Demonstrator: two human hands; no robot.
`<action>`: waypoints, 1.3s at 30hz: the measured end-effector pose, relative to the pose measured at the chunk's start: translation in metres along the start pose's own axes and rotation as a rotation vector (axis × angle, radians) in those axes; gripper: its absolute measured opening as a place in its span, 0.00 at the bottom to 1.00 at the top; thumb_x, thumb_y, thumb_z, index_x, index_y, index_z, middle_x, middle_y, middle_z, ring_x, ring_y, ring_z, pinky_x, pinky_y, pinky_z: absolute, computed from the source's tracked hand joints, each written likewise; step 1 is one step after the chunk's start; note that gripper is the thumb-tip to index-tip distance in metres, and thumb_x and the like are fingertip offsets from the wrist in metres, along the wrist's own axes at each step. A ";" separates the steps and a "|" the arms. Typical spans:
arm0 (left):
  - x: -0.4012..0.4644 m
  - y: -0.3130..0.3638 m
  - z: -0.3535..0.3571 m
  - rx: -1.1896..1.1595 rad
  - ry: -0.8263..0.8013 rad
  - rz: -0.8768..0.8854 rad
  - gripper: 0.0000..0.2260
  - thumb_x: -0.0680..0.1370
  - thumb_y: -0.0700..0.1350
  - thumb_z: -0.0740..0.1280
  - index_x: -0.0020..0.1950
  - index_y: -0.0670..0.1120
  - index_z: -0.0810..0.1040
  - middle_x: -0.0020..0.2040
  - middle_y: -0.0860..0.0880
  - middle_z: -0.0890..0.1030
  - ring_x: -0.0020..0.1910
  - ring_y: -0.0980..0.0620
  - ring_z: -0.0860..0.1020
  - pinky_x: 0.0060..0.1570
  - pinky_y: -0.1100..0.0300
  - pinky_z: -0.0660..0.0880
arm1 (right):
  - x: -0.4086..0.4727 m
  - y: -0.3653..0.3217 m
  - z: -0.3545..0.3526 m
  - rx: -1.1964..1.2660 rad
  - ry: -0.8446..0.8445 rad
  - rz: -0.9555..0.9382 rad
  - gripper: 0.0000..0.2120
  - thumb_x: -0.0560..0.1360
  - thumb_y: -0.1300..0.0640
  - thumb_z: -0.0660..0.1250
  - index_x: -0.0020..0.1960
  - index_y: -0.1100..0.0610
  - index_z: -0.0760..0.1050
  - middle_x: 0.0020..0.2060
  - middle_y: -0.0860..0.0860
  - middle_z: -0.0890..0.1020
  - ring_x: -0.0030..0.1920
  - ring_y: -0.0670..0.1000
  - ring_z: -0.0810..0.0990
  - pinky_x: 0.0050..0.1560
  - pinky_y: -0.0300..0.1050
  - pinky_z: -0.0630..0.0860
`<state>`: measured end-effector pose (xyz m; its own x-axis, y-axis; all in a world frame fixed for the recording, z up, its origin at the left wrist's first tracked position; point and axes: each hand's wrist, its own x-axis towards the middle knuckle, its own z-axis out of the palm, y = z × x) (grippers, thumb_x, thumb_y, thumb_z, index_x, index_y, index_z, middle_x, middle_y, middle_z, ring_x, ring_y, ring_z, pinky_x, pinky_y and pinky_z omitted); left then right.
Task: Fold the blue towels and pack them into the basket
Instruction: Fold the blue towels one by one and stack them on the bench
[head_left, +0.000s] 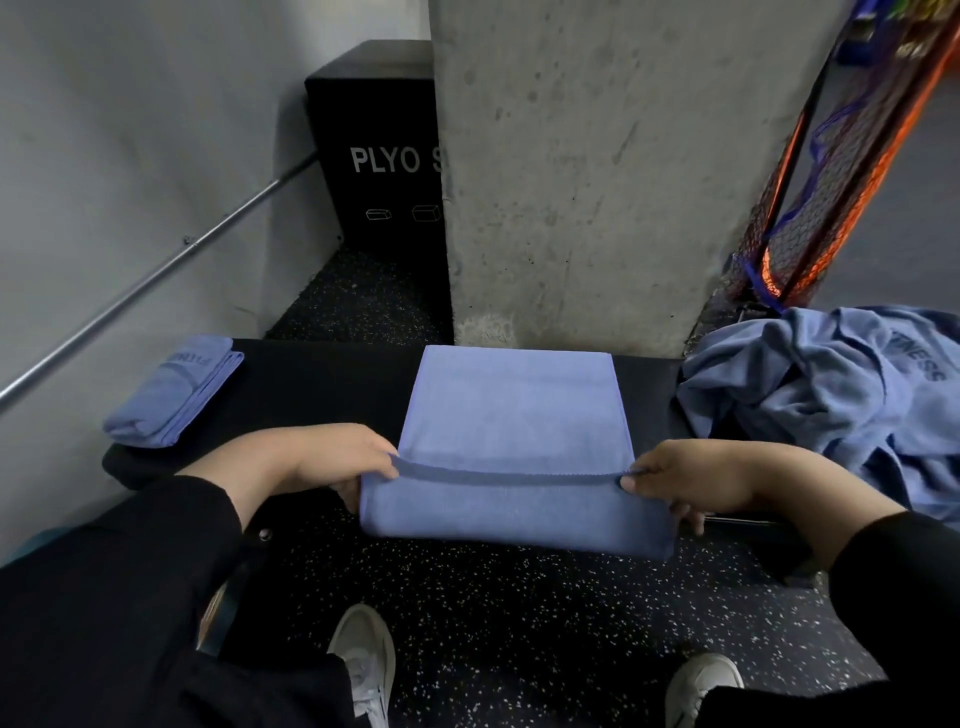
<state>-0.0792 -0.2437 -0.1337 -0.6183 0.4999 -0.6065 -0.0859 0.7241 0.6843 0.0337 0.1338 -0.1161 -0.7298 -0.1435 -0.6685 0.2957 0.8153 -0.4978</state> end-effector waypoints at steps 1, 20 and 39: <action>0.001 -0.001 0.000 -0.017 -0.009 -0.019 0.16 0.70 0.47 0.66 0.50 0.39 0.83 0.40 0.41 0.81 0.38 0.44 0.79 0.39 0.55 0.77 | -0.001 -0.001 0.000 0.032 -0.010 -0.012 0.12 0.84 0.49 0.60 0.47 0.55 0.74 0.30 0.46 0.77 0.30 0.45 0.80 0.33 0.43 0.77; 0.109 0.028 -0.006 0.343 0.695 0.143 0.12 0.84 0.43 0.59 0.50 0.38 0.78 0.46 0.40 0.81 0.46 0.39 0.78 0.41 0.49 0.71 | 0.097 -0.012 -0.033 -0.065 0.692 -0.040 0.21 0.84 0.52 0.58 0.34 0.58 0.67 0.31 0.54 0.73 0.37 0.57 0.70 0.37 0.49 0.57; 0.035 0.028 -0.004 0.135 0.216 0.087 0.11 0.83 0.40 0.60 0.54 0.40 0.83 0.43 0.43 0.82 0.38 0.49 0.79 0.37 0.57 0.76 | 0.032 -0.010 -0.023 -0.220 0.360 -0.106 0.17 0.84 0.51 0.59 0.46 0.60 0.78 0.42 0.52 0.82 0.44 0.50 0.79 0.49 0.46 0.73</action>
<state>-0.1060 -0.2079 -0.1347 -0.7725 0.4606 -0.4373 0.0711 0.7469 0.6611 -0.0063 0.1337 -0.1196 -0.9289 -0.0594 -0.3655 0.0980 0.9123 -0.3975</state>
